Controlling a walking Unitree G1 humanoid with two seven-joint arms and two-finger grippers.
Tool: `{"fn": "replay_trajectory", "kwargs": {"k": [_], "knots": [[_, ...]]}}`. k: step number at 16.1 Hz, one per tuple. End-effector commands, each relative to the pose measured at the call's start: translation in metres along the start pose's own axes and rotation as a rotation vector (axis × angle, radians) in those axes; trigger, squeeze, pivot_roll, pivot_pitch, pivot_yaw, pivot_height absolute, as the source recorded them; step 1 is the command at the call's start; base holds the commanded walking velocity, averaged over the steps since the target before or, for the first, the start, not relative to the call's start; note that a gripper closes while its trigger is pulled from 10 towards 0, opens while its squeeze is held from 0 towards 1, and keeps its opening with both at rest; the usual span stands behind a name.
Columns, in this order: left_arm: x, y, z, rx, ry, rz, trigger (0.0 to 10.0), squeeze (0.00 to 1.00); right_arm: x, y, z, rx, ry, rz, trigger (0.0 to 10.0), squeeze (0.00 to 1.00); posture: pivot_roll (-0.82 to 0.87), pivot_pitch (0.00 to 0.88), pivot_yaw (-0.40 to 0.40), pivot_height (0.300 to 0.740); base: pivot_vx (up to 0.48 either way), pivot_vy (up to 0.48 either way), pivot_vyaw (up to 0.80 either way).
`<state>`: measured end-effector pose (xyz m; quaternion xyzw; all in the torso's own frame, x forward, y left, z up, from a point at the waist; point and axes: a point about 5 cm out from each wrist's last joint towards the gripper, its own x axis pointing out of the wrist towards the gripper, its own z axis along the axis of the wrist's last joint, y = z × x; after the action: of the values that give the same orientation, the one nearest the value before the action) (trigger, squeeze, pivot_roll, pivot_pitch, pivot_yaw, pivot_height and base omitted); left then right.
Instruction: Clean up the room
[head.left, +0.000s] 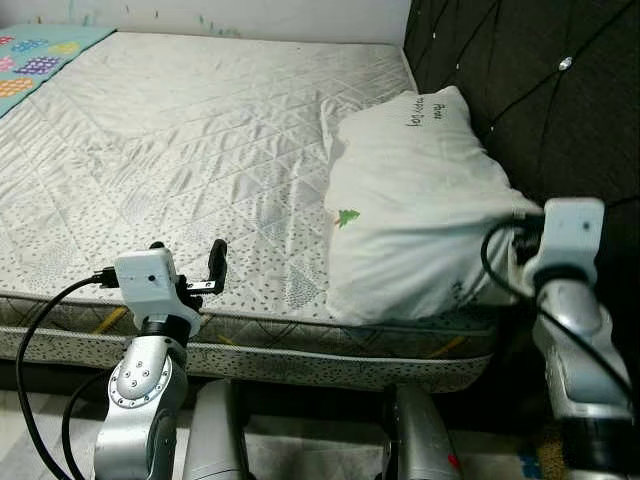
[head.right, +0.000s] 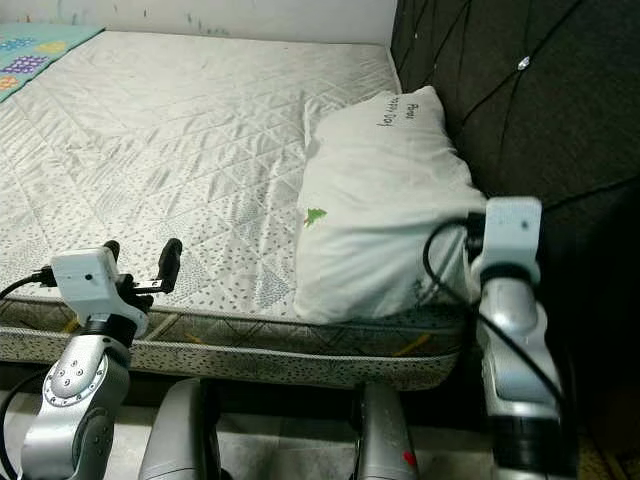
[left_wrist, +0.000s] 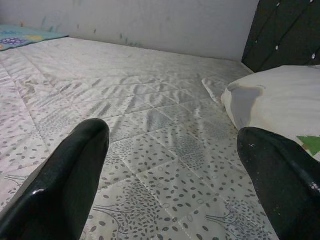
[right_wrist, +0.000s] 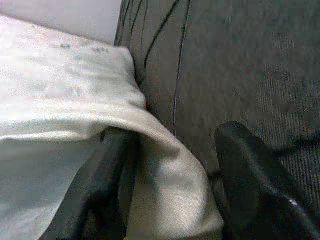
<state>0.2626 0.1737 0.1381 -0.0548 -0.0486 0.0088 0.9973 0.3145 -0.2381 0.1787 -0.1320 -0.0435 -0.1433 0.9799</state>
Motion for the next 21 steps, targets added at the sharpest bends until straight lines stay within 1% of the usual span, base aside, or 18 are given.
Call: {"fn": "replay_trajectory", "kwargs": {"k": [1, 4, 5, 6, 8, 9, 10, 11, 12, 13, 14, 15, 16, 17, 18, 19, 20, 21], "knots": [[-0.001, 0.000, 0.001, 0.010, 0.005, 0.008, 10.0, 0.00, 0.005, -0.006, 0.026, 0.015, -0.113, -0.043, 10.0, 1.00, 0.03, 0.043, -0.025, 0.532, 0.000, 0.000, 0.00], [-0.001, 0.001, 0.001, 0.013, 0.003, 0.011, 10.0, 0.00, 0.005, -0.001, 0.027, 0.015, -0.117, -0.040, 10.0, 1.00, 0.04, 0.039, -0.028, 0.532, 0.000, 0.000, 0.00], [-0.002, 0.002, 0.001, 0.015, 0.003, 0.013, 10.0, 0.00, 0.004, -0.002, 0.026, 0.010, -0.119, -0.036, 10.0, 1.00, 0.04, 0.037, -0.028, 0.532, 0.000, 0.000, 0.00], [-0.002, 0.002, 0.001, 0.017, 0.003, 0.014, 10.0, 0.00, 0.002, -0.006, 0.020, -0.003, -0.097, -0.029, 10.0, 1.00, 0.04, 0.036, -0.029, 0.532, 0.000, 0.000, 0.00], [-0.001, 0.002, 0.001, 0.018, 0.002, 0.013, 10.0, 0.00, -0.010, -0.010, 0.007, -0.023, -0.057, 0.000, 10.0, 1.00, 0.04, 0.036, -0.028, 0.532, 0.000, 0.000, 0.00], [-0.001, 0.003, 0.001, 0.018, 0.002, 0.013, 10.0, 0.00, -0.023, -0.014, -0.002, -0.046, -0.032, 0.022, 10.0, 1.00, 0.03, 0.037, -0.028, 0.532, 0.000, 0.000, 0.00], [-0.001, 0.003, 0.001, 0.018, 0.002, 0.013, 10.0, 0.00, -0.031, -0.018, -0.006, -0.057, -0.016, 0.027, 10.0, 1.00, 0.03, 0.038, -0.026, 0.532, 0.000, 0.000, 0.00], [0.000, 0.003, 0.001, 0.017, 0.003, 0.011, 10.0, 0.00, -0.043, -0.024, -0.010, -0.047, -0.002, 0.048, 10.0, 1.00, 0.02, 0.040, -0.023, 0.532, 0.000, 0.000, 0.00], [0.000, 0.002, 0.001, 0.017, 0.003, 0.009, 10.0, 0.00, -0.047, -0.024, -0.010, -0.043, -0.002, 0.060, 10.0, 1.00, 0.01, 0.041, -0.021, 0.532, 0.000, 0.000, 0.00], [0.001, 0.001, 0.001, 0.016, 0.004, 0.004, 10.0, 0.00, -0.053, -0.024, -0.007, -0.022, -0.012, 0.099, 10.0, 1.00, 0.00, 0.043, -0.018, 0.532, 0.000, 0.000, 0.00], [0.001, 0.001, 0.001, 0.016, 0.003, 0.004, 10.0, 0.00, -0.055, -0.024, -0.005, -0.022, -0.020, 0.110, 10.0, 1.00, 0.00, 0.044, -0.017, 0.532, 0.000, 0.000, 0.00], [0.002, 0.001, 0.002, 0.016, 0.002, 0.003, 10.0, 0.00, -0.058, -0.026, 0.005, -0.036, -0.056, 0.134, 10.0, 1.00, -0.01, 0.045, -0.016, 0.532, 0.000, 0.000, 0.00], [0.003, 0.002, 0.002, 0.016, -0.001, 0.003, 10.0, 0.00, -0.055, -0.029, 0.015, -0.037, -0.082, 0.121, 10.0, 1.00, -0.01, 0.047, -0.016, 0.532, 0.000, 0.000, 0.00], [0.004, 0.002, 0.002, 0.017, -0.001, 0.003, 10.0, 0.00, -0.053, -0.031, 0.019, -0.035, -0.096, 0.115, 10.0, 1.00, -0.01, 0.047, -0.015, 0.532, 0.000, 0.000, 0.00], [0.004, 0.001, 0.002, 0.016, -0.002, 0.003, 10.0, 0.00, -0.046, -0.032, 0.034, -0.025, -0.146, 0.096, 10.0, 1.00, -0.01, 0.045, -0.014, 0.532, 0.000, 0.000, 0.00], [0.004, 0.000, 0.002, 0.014, -0.003, 0.003, 10.0, 0.00, -0.038, -0.030, 0.048, -0.006, -0.190, 0.079, 10.0, 1.00, -0.01, 0.044, -0.014, 0.532, 0.000, 0.000, 0.00], [0.004, -0.003, 0.002, 0.009, -0.008, -0.001, 10.0, 0.00, -0.033, -0.026, 0.061, -0.005, -0.240, 0.099, 10.0, 1.00, -0.01, 0.043, -0.016, 0.532, 0.000, 0.000, 0.00], [0.004, -0.003, 0.003, 0.007, -0.009, 0.000, 10.0, 0.00, -0.030, -0.022, 0.066, 0.014, -0.249, 0.116, 10.0, 1.00, -0.01, 0.041, -0.016, 0.532, 0.000, 0.000, 0.00]]}}
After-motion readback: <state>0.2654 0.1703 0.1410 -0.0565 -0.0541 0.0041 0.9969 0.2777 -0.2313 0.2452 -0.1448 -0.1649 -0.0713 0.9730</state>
